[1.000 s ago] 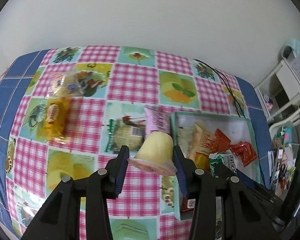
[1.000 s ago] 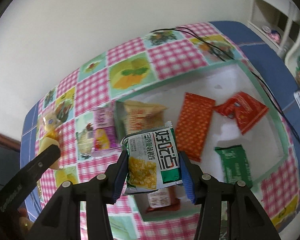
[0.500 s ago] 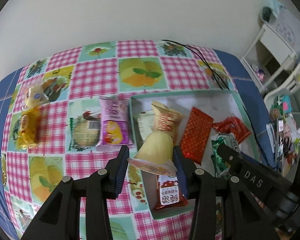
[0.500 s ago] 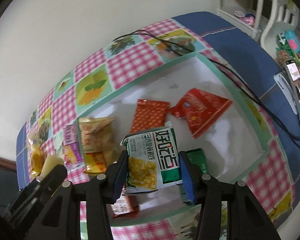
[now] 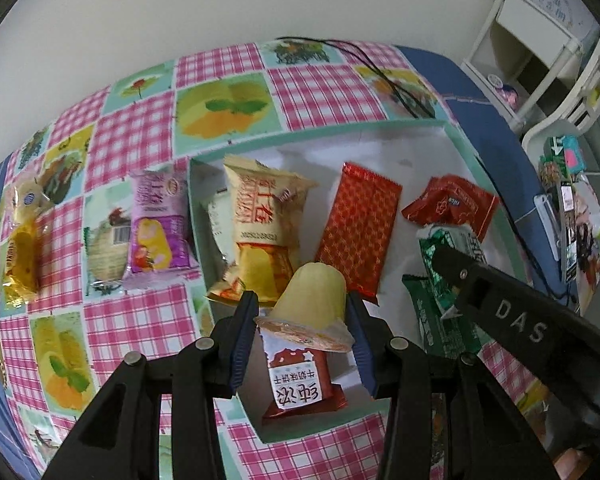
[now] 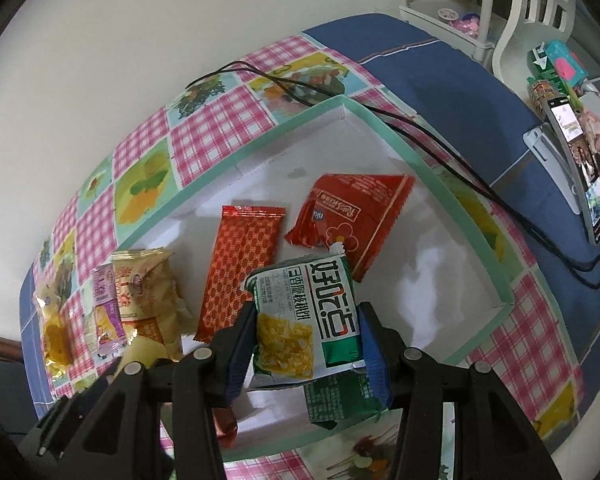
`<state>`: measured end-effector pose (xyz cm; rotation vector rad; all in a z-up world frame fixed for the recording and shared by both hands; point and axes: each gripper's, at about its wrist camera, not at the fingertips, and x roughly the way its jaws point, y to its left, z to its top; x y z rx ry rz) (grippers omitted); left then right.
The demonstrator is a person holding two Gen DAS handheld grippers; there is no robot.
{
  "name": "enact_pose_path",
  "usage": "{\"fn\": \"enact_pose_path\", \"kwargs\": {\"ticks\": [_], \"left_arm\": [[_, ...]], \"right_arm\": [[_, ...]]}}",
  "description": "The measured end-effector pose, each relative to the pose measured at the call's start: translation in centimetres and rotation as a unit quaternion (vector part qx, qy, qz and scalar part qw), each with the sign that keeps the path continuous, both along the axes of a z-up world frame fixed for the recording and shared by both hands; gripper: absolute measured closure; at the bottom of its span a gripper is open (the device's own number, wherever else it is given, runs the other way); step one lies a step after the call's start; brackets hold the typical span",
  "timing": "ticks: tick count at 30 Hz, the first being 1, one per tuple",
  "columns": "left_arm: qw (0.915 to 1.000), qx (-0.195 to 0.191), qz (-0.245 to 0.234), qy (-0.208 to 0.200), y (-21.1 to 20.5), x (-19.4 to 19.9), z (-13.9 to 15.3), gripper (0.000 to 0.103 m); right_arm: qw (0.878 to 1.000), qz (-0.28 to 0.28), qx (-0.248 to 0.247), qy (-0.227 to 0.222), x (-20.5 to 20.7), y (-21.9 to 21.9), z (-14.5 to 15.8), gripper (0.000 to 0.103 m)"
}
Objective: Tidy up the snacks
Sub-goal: 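Carry the biscuit packet and pudding cup into the white tray and open both grippers, then withdraw both grippers from the tray toward the snack pile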
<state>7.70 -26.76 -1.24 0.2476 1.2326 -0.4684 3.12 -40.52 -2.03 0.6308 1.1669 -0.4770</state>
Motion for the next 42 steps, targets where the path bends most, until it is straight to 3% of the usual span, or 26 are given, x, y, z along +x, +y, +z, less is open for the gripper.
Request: {"fn": "enact_pose_path", "kwargs": {"ticks": [14,21,30,42], "left_arm": [[0.9998,-0.003,-0.003,0.021,-0.7,-0.1,-1.2,0.056],[0.9997,-0.01,-0.008,0.02,-0.7,-0.2,-0.6,0.051],[0.9997,-0.025,-0.007,-0.002,-0.2,-0.2,1.8,0.05],[0.9968,-0.051,0.058,-0.021,3.6,2.0,4.0,0.046]], "right_arm": [[1.0,0.002,0.004,0.003,0.3,0.2,-0.3,0.05],[1.0,0.005,0.006,0.011,0.4,0.4,-0.7,0.049],[1.0,0.013,-0.008,-0.011,0.2,0.6,1.4,0.044],[0.999,0.016,-0.024,-0.031,0.2,0.6,3.3,0.043]]}}
